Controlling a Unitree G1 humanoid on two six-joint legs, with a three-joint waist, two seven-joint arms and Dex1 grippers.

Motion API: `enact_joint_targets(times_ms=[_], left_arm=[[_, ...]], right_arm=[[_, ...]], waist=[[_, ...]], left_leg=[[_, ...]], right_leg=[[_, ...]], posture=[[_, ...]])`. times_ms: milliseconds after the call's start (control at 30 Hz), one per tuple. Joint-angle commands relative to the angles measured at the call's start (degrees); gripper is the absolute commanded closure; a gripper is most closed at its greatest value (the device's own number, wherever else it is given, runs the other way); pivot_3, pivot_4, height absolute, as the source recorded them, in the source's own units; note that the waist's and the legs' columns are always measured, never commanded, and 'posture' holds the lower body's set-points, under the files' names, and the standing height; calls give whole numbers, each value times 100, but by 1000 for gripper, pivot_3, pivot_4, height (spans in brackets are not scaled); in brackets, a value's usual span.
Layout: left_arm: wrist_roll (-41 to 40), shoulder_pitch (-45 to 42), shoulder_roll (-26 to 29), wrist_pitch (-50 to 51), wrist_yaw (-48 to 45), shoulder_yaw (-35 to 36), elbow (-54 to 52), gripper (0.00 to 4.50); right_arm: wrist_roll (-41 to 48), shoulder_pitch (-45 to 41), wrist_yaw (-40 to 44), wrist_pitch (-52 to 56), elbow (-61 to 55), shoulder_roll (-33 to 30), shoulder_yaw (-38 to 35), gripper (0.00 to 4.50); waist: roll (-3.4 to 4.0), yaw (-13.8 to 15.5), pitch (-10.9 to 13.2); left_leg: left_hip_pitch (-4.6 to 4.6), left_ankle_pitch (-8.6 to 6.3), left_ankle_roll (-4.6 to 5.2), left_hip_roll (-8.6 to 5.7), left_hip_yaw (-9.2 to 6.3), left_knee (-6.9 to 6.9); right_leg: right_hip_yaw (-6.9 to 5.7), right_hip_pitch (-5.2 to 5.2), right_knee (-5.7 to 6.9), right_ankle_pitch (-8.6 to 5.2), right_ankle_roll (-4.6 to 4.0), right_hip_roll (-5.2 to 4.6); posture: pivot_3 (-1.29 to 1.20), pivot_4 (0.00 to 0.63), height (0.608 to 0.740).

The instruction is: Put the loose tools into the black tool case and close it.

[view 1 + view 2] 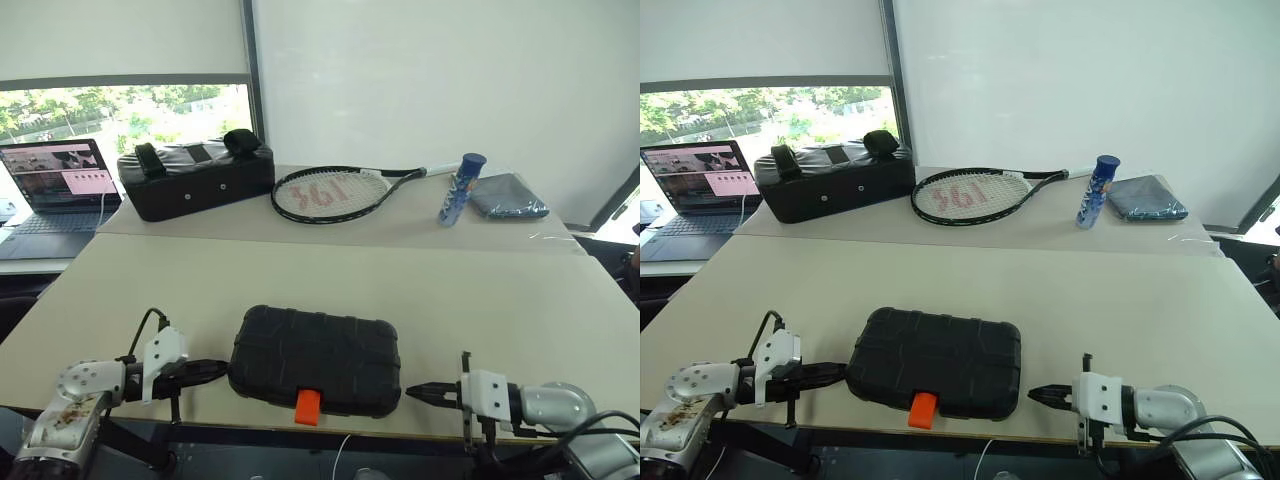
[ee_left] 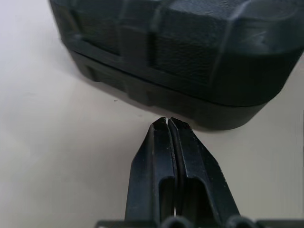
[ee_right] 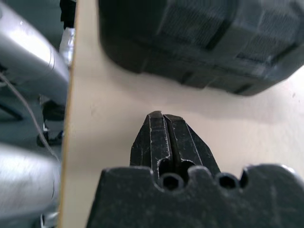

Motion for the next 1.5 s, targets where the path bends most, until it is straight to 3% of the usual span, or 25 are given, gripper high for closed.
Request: enact_joint_targets(times_ms=[33,300,533,700,833,1033,1200,1367,1500], left_arm=[[-139,-107,-203,311,227,-100,-513,4410],[-239,-218,-692,979,757,-196,-1052,4410],[-168,-187,-977,1014,916,-333,-1221,4410],[-174,-103,-1038,995,959,-370,-1405,4410],[-675,-36,-724,1305,639,-19,-1645,4410],[-2226,-812,47,3207,184,235,-2112,4410],[-1723,-2366,-484,3255,501,-401,-1276,4410],[-387,-3483,-1158,2547,768,-1402,33,4410],[270,-4011,-1694,2053,962,-1772,847,4410]], right_arm=[[-53,-414,-2,246,-41,212,-33,4500],[-397,-1614,65,489,824,805,34,4500],[-1151,-2867,-509,678,2331,1324,-45,4500],[-1229,-2995,-535,591,2542,1249,-206,4500],[-962,-2371,-292,665,1966,749,-569,4500],[188,-658,267,1534,-275,137,-1161,4500],[1035,141,218,2387,-1973,169,-1235,4500],[894,-177,-230,2861,-2285,494,-958,4500],[607,-629,-262,2852,-2131,713,-586,4500]], waist=[[-1,9,1],[-6,14,4],[-7,-16,5],[-6,5,4],[-6,87,4],[-4,143,6],[-4,101,6],[-8,51,7],[-10,69,8]], left_leg=[[0,0,0,-1,0,0],[-5,0,0,-2,0,2],[-27,0,0,-4,-3,2],[-94,0,0,-7,-9,2],[-104,-4,4,-10,-15,0],[-98,-4,4,-11,-18,4],[-55,-2,3,-13,-19,10],[-32,-1,2,-14,-20,11],[-53,-2,3,-16,-22,11]], right_leg=[[0,0,0,-3,5,-1],[0,-4,-1,-4,11,-1],[-1,-25,0,20,-29,-1],[-3,-89,2,23,-29,-4],[-14,-90,-3,22,-28,-13],[-19,-81,1,19,-23,-12],[-10,-40,0,-6,23,1],[-2,-16,-5,-7,24,9],[-3,-31,-13,-6,23,8]], posture=[[0,150,740],[0,150,740],[0,150,740],[0,150,740],[0,150,740],[0,150,740],[0,150,740],[0,150,740],[0,150,740]])
